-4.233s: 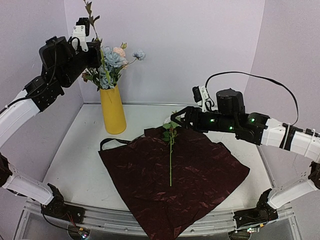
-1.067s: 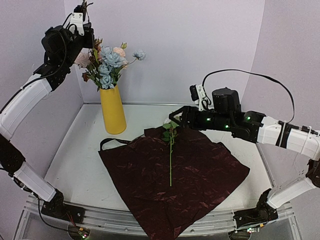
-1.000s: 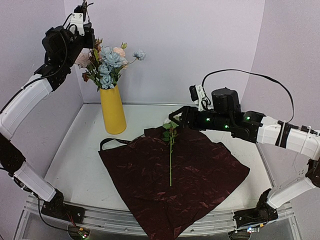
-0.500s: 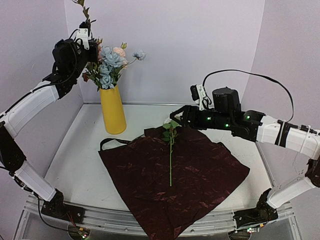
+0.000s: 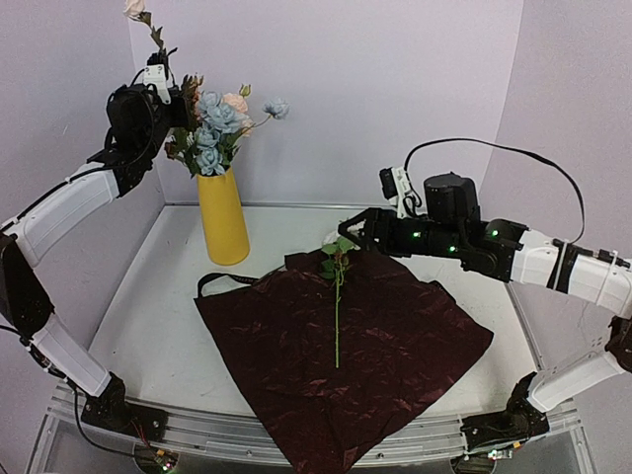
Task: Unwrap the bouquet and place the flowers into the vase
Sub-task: Insert the fake flower into the vase.
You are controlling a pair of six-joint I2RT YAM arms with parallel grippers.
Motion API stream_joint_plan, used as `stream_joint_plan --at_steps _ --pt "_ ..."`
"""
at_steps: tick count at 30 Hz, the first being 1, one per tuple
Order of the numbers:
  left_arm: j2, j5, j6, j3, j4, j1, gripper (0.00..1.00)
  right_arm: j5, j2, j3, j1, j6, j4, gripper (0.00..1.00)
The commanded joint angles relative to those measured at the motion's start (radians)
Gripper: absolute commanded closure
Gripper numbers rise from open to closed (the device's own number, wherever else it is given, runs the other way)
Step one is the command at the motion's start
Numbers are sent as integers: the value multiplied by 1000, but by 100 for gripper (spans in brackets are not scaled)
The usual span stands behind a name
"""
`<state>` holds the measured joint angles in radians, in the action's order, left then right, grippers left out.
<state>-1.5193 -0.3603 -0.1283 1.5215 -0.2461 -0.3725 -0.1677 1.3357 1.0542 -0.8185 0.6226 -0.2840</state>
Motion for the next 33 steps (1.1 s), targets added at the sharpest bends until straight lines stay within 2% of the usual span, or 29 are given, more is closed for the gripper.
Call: stream_joint_plan --at_steps 1,9,33 --pt "-4 16 36 10 -32 3 100 5 -41 -4 7 -1 -29 33" --pt "-6 74 55 46 -30 3 100 -6 -25 6 10 -2 -29 33" --pt "-9 54 48 -112 -32 3 100 -14 -4 11 18 2 -30 32"
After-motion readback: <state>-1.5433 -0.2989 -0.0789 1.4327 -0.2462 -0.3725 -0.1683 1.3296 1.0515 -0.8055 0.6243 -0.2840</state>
